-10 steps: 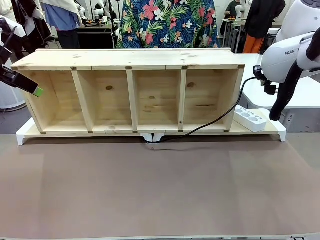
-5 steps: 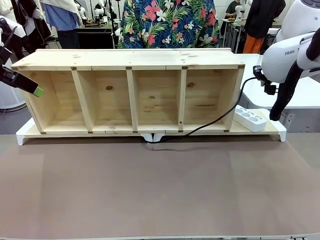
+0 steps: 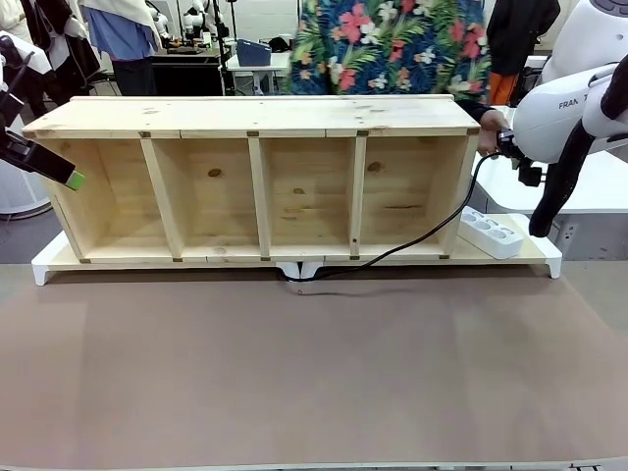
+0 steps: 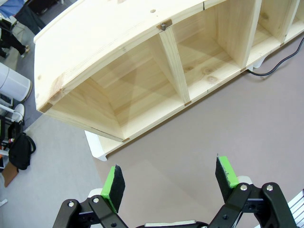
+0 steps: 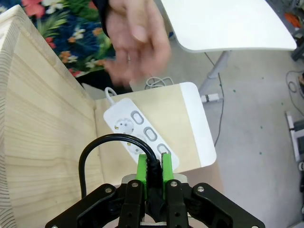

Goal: Perform cable management.
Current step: Release the Power Cable when the human grasps it.

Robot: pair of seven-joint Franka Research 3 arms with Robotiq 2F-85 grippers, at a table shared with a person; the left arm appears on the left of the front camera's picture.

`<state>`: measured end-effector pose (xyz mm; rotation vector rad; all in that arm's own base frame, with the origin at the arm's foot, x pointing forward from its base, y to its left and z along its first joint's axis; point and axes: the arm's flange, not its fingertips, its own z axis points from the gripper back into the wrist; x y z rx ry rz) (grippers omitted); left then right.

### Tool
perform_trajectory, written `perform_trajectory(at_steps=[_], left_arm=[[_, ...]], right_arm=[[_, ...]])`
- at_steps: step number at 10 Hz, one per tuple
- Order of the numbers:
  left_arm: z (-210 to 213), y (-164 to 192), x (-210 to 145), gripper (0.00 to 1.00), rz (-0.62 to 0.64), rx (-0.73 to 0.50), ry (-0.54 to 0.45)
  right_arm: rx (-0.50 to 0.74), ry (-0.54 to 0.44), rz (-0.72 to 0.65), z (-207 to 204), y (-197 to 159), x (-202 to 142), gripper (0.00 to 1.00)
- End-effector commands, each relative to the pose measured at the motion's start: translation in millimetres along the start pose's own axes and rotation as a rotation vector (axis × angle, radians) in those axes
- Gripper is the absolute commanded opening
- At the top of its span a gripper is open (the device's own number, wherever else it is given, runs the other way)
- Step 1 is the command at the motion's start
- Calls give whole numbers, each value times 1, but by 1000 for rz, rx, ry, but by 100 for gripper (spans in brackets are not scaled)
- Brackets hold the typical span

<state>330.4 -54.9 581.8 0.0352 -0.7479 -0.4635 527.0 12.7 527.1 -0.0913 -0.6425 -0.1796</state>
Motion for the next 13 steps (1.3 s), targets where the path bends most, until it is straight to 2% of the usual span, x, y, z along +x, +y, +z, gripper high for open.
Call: perform_trajectory(at_steps=[1,11,12,13], left_arm=[[0,0,0,100,1,2,-5],[0,0,0,100,1,2,-5],[0,0,0,100,1,2,-5],[0,0,0,100,1,2,-5]], right_arm=[[0,-3,0,-1,0,0,15],[-2,4,-1,0,-1,0,15],[-13,34,-9,0,0,1,21],[-21,31,-15,1,-1,2,35]])
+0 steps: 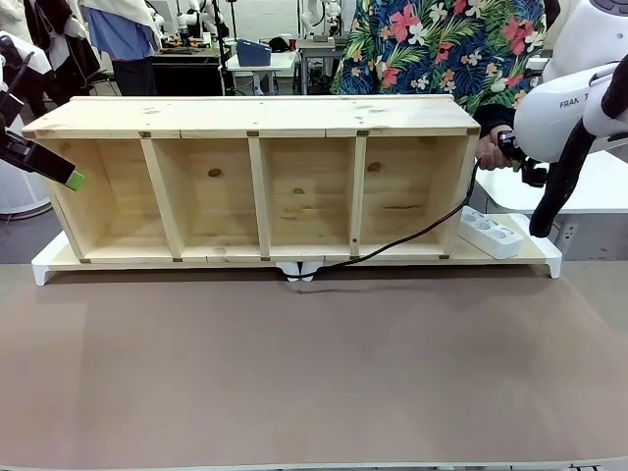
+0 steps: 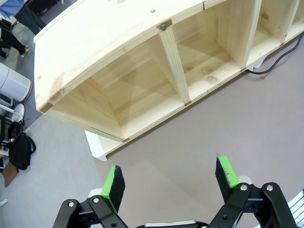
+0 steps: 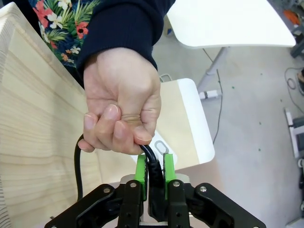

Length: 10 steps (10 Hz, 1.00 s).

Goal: Perform cable management.
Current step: Release the Power Cable when the human grasps it.

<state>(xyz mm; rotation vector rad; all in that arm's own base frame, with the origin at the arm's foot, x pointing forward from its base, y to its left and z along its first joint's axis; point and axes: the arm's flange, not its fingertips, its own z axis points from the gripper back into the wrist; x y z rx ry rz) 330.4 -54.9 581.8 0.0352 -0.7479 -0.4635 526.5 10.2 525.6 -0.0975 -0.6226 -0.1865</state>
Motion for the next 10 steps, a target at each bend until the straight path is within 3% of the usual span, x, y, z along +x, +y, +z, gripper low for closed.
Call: perform_trajectory(at_steps=[1,4,5,6,7,10], left_arm=[[0,0,0,100,1,2,-5],[0,0,0,100,1,2,-5],[0,0,0,100,1,2,-5],[0,0,0,100,1,2,-5],[0,0,0,100,1,2,-5],[0,0,0,100,1,2,-5]], right_arm=[[-15,14,-14,3,1,3,41],[-19,14,-9,3,1,3,74],[-19,14,-7,3,1,4,80],[-19,14,-5,3,1,4,94],[-20,15,-3,3,0,4,99],[-1,-10,12,4,1,2,100]])
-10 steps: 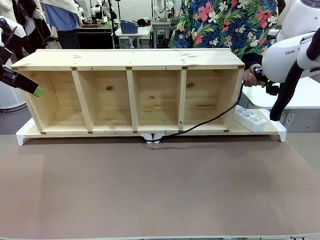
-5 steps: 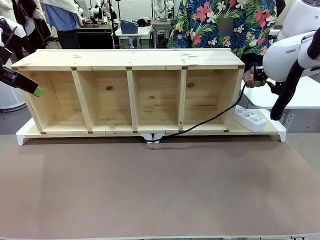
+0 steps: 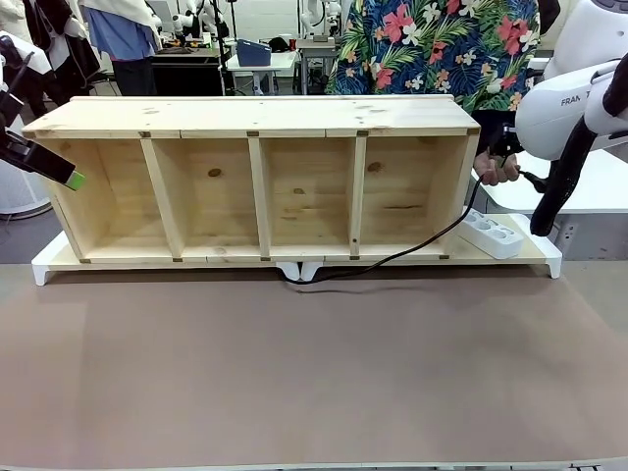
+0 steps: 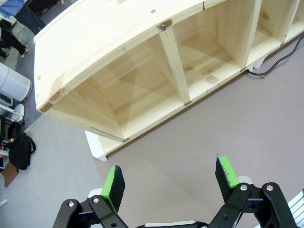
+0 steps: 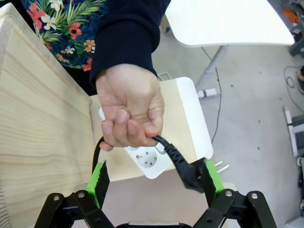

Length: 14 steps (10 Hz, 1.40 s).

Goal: Perform cable management.
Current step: Release the Power Cable when the human grasps it.

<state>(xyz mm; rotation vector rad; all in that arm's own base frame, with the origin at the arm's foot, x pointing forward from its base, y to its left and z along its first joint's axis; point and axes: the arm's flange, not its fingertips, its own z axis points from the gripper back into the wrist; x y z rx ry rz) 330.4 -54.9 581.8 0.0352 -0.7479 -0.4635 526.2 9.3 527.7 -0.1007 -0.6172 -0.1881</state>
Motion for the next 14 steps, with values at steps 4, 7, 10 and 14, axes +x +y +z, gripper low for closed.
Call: perform_trajectory(at_steps=[4,7,10,14], left_arm=[[0,0,0,100,1,2,-5],[0,0,0,100,1,2,-5],[0,0,0,100,1,2,-5],[0,0,0,100,1,2,-5]], right_arm=[[-2,3,-2,-1,-1,0,100],[-2,3,-2,-1,-1,0,100],[-2,3,-2,-1,-1,0,100],[-2,3,-2,-1,-1,0,100]])
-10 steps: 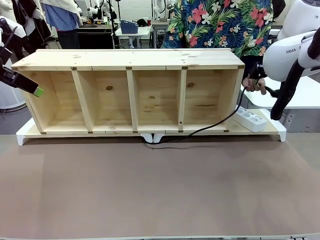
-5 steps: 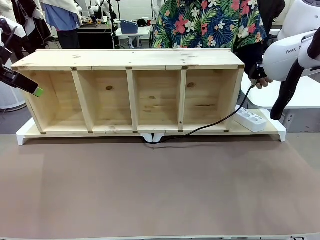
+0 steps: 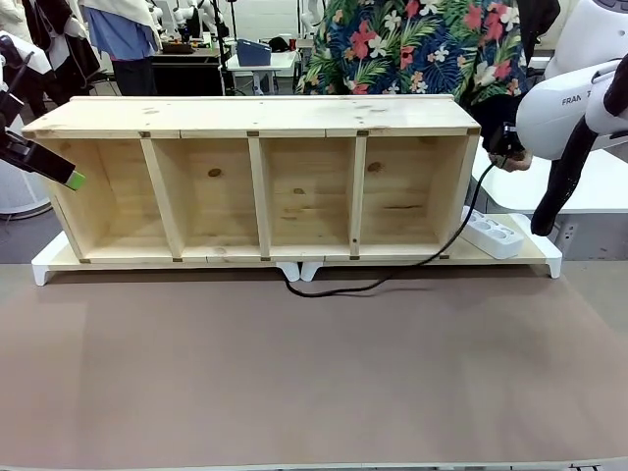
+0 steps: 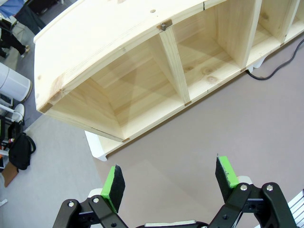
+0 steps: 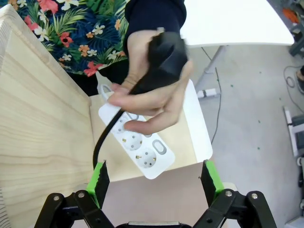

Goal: Perform cable management.
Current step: Release the Power Cable when the human grasps it.

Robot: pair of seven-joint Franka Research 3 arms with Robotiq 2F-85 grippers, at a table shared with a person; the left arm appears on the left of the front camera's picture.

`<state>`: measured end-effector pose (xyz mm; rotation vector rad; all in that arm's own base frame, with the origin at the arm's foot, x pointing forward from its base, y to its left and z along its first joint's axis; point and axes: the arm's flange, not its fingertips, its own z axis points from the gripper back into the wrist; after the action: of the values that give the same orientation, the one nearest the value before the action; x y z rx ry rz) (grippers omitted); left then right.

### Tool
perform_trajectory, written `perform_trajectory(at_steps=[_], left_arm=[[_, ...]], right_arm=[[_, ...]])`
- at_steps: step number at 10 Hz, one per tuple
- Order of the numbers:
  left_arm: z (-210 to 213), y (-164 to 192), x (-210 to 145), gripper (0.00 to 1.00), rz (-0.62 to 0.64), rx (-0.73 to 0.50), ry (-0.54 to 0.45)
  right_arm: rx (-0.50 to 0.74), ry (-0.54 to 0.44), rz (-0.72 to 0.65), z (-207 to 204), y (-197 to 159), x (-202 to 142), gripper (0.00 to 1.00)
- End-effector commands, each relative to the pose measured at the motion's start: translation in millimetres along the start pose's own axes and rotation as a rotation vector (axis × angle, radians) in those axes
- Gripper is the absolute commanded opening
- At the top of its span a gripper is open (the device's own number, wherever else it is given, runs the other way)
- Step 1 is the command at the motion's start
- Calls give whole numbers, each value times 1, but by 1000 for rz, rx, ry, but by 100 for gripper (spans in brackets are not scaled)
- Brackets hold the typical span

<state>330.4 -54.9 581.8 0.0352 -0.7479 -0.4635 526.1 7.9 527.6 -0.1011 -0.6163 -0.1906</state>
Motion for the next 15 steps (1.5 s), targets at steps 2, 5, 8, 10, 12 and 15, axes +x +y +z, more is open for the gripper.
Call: perform_trajectory(at_steps=[2,5,8,10,12,15], left_arm=[[0,0,0,100,1,2,-5],[0,0,0,100,1,2,-5],[0,0,0,100,1,2,-5],[0,0,0,100,1,2,-5],[0,0,0,100,1,2,-5],[0,0,0,100,1,2,-5]], right_arm=[[0,2,0,0,1,0,100],[0,2,0,0,1,0,100],[0,2,0,0,1,0,100],[0,2,0,0,1,0,100],[0,2,0,0,1,0,100],[0,2,0,0,1,0,100]])
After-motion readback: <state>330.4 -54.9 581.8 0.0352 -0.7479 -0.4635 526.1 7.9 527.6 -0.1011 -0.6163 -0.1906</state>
